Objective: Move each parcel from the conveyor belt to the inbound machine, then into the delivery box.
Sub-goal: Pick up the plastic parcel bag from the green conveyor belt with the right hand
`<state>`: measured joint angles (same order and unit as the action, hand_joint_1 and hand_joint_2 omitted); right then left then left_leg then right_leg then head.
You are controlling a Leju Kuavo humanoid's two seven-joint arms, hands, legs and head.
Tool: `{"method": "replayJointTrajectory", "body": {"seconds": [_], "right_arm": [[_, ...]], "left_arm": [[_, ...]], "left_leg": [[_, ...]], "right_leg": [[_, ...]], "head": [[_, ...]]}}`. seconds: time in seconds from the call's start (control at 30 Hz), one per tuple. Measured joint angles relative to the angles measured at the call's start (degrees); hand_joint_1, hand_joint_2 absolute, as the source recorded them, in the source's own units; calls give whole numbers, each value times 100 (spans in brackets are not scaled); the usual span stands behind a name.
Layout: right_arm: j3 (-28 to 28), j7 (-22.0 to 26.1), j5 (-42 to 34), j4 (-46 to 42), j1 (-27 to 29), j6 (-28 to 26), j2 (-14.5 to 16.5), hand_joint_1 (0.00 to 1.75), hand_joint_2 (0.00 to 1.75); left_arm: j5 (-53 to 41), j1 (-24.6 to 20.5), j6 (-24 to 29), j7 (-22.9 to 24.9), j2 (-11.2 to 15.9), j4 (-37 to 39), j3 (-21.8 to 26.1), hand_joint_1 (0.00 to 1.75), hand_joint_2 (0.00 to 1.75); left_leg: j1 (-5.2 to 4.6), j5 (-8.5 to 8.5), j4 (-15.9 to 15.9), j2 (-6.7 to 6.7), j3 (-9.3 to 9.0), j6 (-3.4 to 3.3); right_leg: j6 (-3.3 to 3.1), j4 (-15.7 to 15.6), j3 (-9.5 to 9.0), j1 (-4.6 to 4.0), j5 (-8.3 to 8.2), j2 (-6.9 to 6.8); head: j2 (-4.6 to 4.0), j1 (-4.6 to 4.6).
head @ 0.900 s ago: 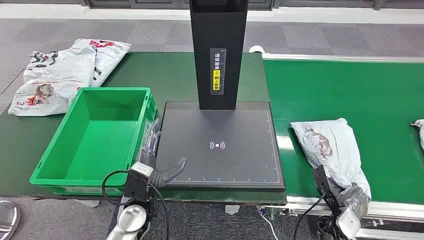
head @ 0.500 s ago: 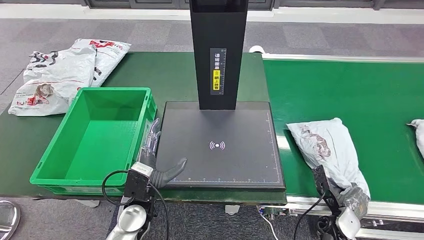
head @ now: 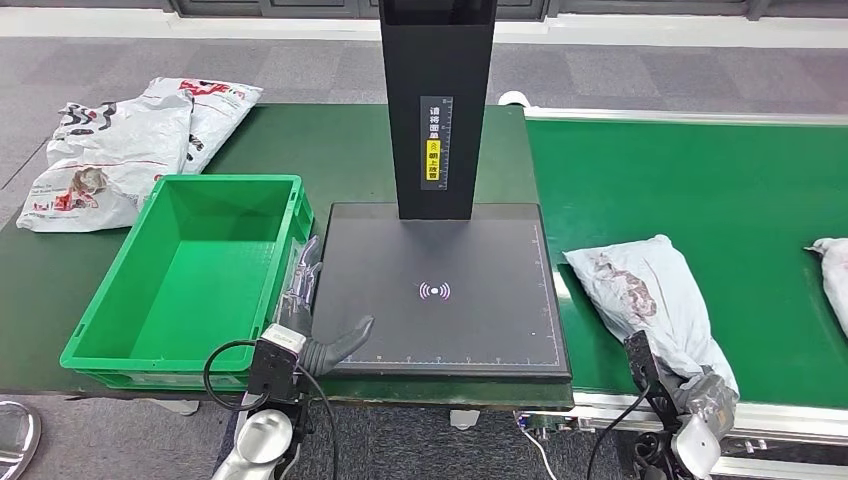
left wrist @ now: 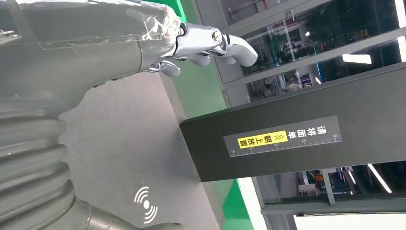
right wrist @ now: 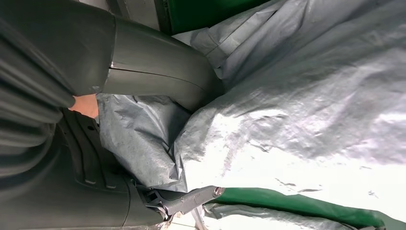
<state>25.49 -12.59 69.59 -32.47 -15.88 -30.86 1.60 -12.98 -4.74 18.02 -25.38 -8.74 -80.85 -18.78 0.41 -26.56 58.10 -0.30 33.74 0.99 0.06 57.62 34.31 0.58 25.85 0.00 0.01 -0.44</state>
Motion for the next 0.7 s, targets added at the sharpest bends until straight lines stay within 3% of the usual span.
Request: {"method": "replayJointTrajectory", "body": {"seconds": [0.23,0.33,0.4,0.53,0.6,0.7], "right_arm": [[-5,132,-134,1,2,-38,0,175,175],[-174,1162,-1109,-684,105,-320,156,175,175],[-673,1955,-1626,-2040,68,-587,405,175,175],[-2377,2611,-2060,-3729,-195,-903,482,175,175],[-2707,2910,-2211,-4146,-152,-923,521,175,175],[-2752,3063,-2316,-4485,-88,-920,565,175,175]], "left_arm": [[7,0,-1,-7,0,1,0,0,175],[113,-92,21,-114,-22,79,-1,0,175],[252,-279,94,-219,-59,246,-6,0,175],[387,-454,172,-296,-105,441,-47,0,175],[403,-461,172,-298,-111,480,-52,0,175],[412,-470,174,-302,-115,521,-52,0,175]], "left_leg": [[0,1,0,-1,1,-1],[-10,9,0,-13,54,-7],[-31,19,1,14,80,-7],[-25,30,9,64,26,0],[-19,30,9,36,27,1],[-18,31,8,10,36,0]], "right_leg": [[1,0,-2,0,-1,-1],[7,15,10,13,-9,-13],[8,34,60,35,-22,12],[-4,37,73,19,-35,57],[-5,37,61,8,-28,29],[-4,37,55,10,-22,3]], "head": [[1,0],[1,12],[1,11],[-1,-8],[-1,-10],[0,-8]]}}
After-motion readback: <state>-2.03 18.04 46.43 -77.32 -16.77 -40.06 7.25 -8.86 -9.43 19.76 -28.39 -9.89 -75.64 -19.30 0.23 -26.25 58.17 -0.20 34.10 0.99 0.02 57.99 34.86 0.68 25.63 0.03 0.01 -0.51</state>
